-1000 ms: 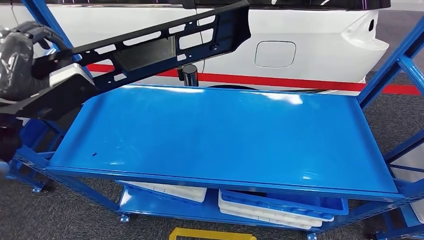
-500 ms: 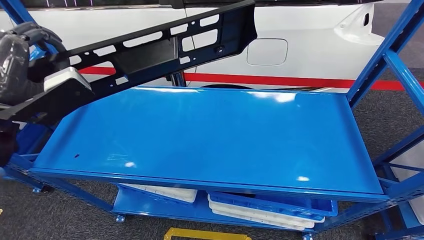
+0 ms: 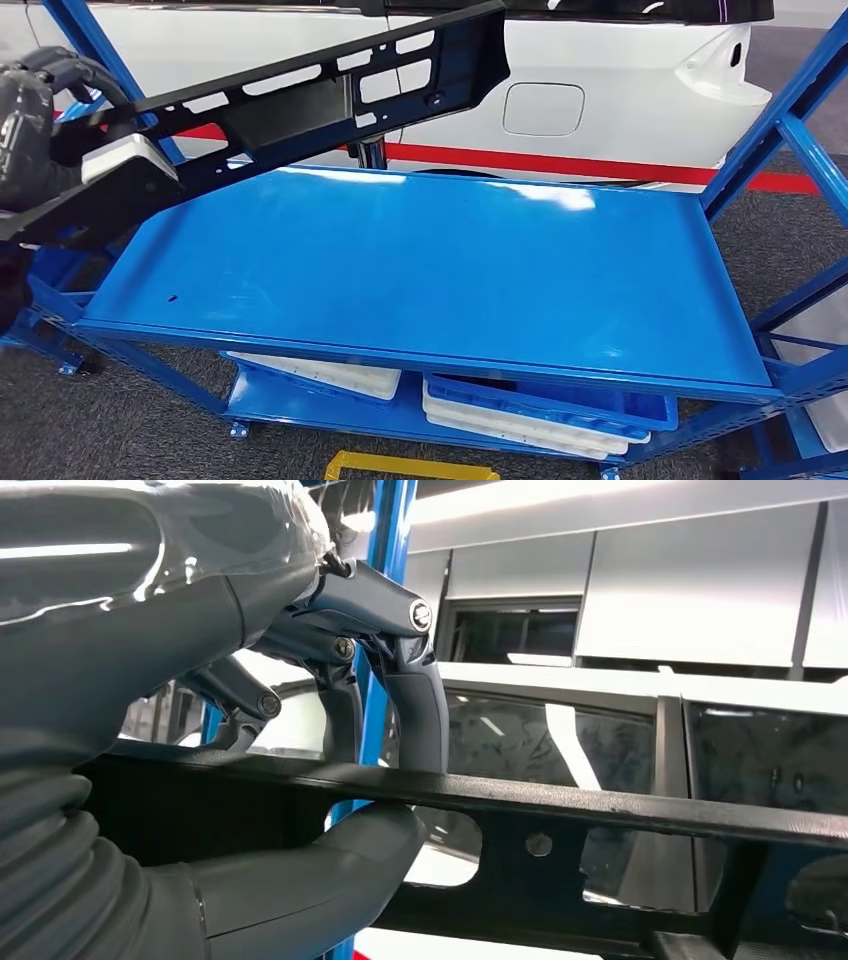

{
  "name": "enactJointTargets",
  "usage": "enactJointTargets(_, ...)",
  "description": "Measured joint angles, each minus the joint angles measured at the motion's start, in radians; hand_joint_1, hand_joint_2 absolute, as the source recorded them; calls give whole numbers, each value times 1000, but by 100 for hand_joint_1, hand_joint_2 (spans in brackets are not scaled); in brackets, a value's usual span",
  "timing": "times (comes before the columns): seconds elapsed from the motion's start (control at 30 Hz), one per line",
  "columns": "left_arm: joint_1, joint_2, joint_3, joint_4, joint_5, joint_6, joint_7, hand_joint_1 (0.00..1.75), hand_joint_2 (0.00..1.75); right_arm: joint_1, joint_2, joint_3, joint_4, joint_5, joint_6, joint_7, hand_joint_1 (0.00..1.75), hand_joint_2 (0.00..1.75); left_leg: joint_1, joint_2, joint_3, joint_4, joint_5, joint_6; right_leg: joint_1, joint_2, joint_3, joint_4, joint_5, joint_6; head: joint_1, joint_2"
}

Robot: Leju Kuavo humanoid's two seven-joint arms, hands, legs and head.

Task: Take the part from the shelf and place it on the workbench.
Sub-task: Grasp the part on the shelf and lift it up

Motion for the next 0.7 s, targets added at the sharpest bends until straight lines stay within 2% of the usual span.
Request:
enactJointTargets(0.07,1,0,0,-1,4,1,0,175,175,-1,-2,0,0,0,0,0,0,0,2,-1,0,3,1,-4,-3,-1,74,-138,64,2,0,0)
enactJointTargets(0.1,1,0,1,-2,5,2,0,175,175,-1,-3,0,0,1,0,0,0,0,1,-1,-3,7,1,-8,-4,-1,108,-204,87,0,0,0)
enactJointTargets(0.13,1,1,2,-2,6,3,0,175,175,-1,-4,0,0,1,0,0,0,0,0,-2,-6,9,2,-13,-4,-1,127,-246,99,-3,0,0)
enactJointTargets(0.17,1,1,2,-3,7,4,0,175,175,-2,-4,0,0,2,0,0,0,0,-2,-2,-9,11,4,-18,-3,-1,133,-263,102,-9,-1,0)
enactJointTargets(0.27,2,2,2,-5,12,5,-1,175,175,-2,-5,0,0,2,0,0,0,0,0,-2,-18,19,1,-33,-1,-1,127,-266,113,-28,-1,0)
enactJointTargets(0.3,3,2,3,-6,12,5,-1,175,175,-3,-6,0,0,2,0,0,0,0,2,-2,-28,43,-18,-38,-2,-2,125,-268,117,-35,-1,0)
enactJointTargets(0.33,3,3,3,-7,13,5,-1,175,175,-3,-7,0,0,2,0,0,0,0,4,-2,-47,89,-49,-43,-4,-2,122,-269,121,-41,-1,0)
enactJointTargets(0.4,7,3,3,-8,13,5,-1,175,175,-3,-10,0,0,1,0,0,0,0,8,-2,-105,235,-128,-54,-3,-4,113,-268,127,-47,-2,0)
enactJointTargets(0.43,10,3,3,-9,13,5,-1,175,175,-3,-12,0,0,0,0,0,0,0,9,-2,-129,298,-153,-57,-2,-4,109,-268,130,-48,-2,0)
enactJointTargets(0.47,14,3,3,-9,13,5,-1,175,175,-3,-14,0,0,0,0,0,0,0,10,-2,-136,328,-161,-57,-1,-4,105,-268,132,-48,-2,0)
enactJointTargets(0.5,17,3,3,-9,13,5,-1,175,175,-3,-16,0,0,-1,0,0,0,0,10,-2,-123,313,-149,-56,0,-4,103,-268,134,-48,-2,0)
enactJointTargets(0.53,17,3,4,-9,14,5,-1,175,175,-3,-17,0,0,-1,0,0,0,0,10,-2,-88,255,-122,-53,0,-4,102,-268,136,-47,-2,0)
enactJointTargets(0.57,17,3,4,-9,15,4,-1,175,175,-3,-17,0,0,-2,0,0,0,0,9,-3,-41,174,-90,-48,0,-3,101,-268,138,-45,-2,0)
enactJointTargets(0.6,15,3,6,-10,15,4,-1,175,175,-4,-18,0,0,-3,0,0,0,0,6,-3,2,96,-66,-43,2,-3,100,-267,140,-42,-2,0)
enactJointTargets(0.63,14,3,9,-11,15,4,-2,175,175,-4,-18,0,0,-4,0,0,0,0,2,-3,30,40,-51,-38,2,-3,98,-266,142,-39,-2,0)
enactJointTargets(0.67,13,3,12,-11,15,4,-2,175,175,-5,-19,0,0,-5,0,0,0,0,-2,-4,42,12,-46,-34,3,-3,94,-266,144,-34,-2,0)
enactJointTargets(0.7,12,3,15,-12,15,4,-3,175,175,-5,-20,0,0,-7,0,0,0,0,-5,-4,42,7,-45,-30,3,-3,91,-267,148,-29,-1,0)
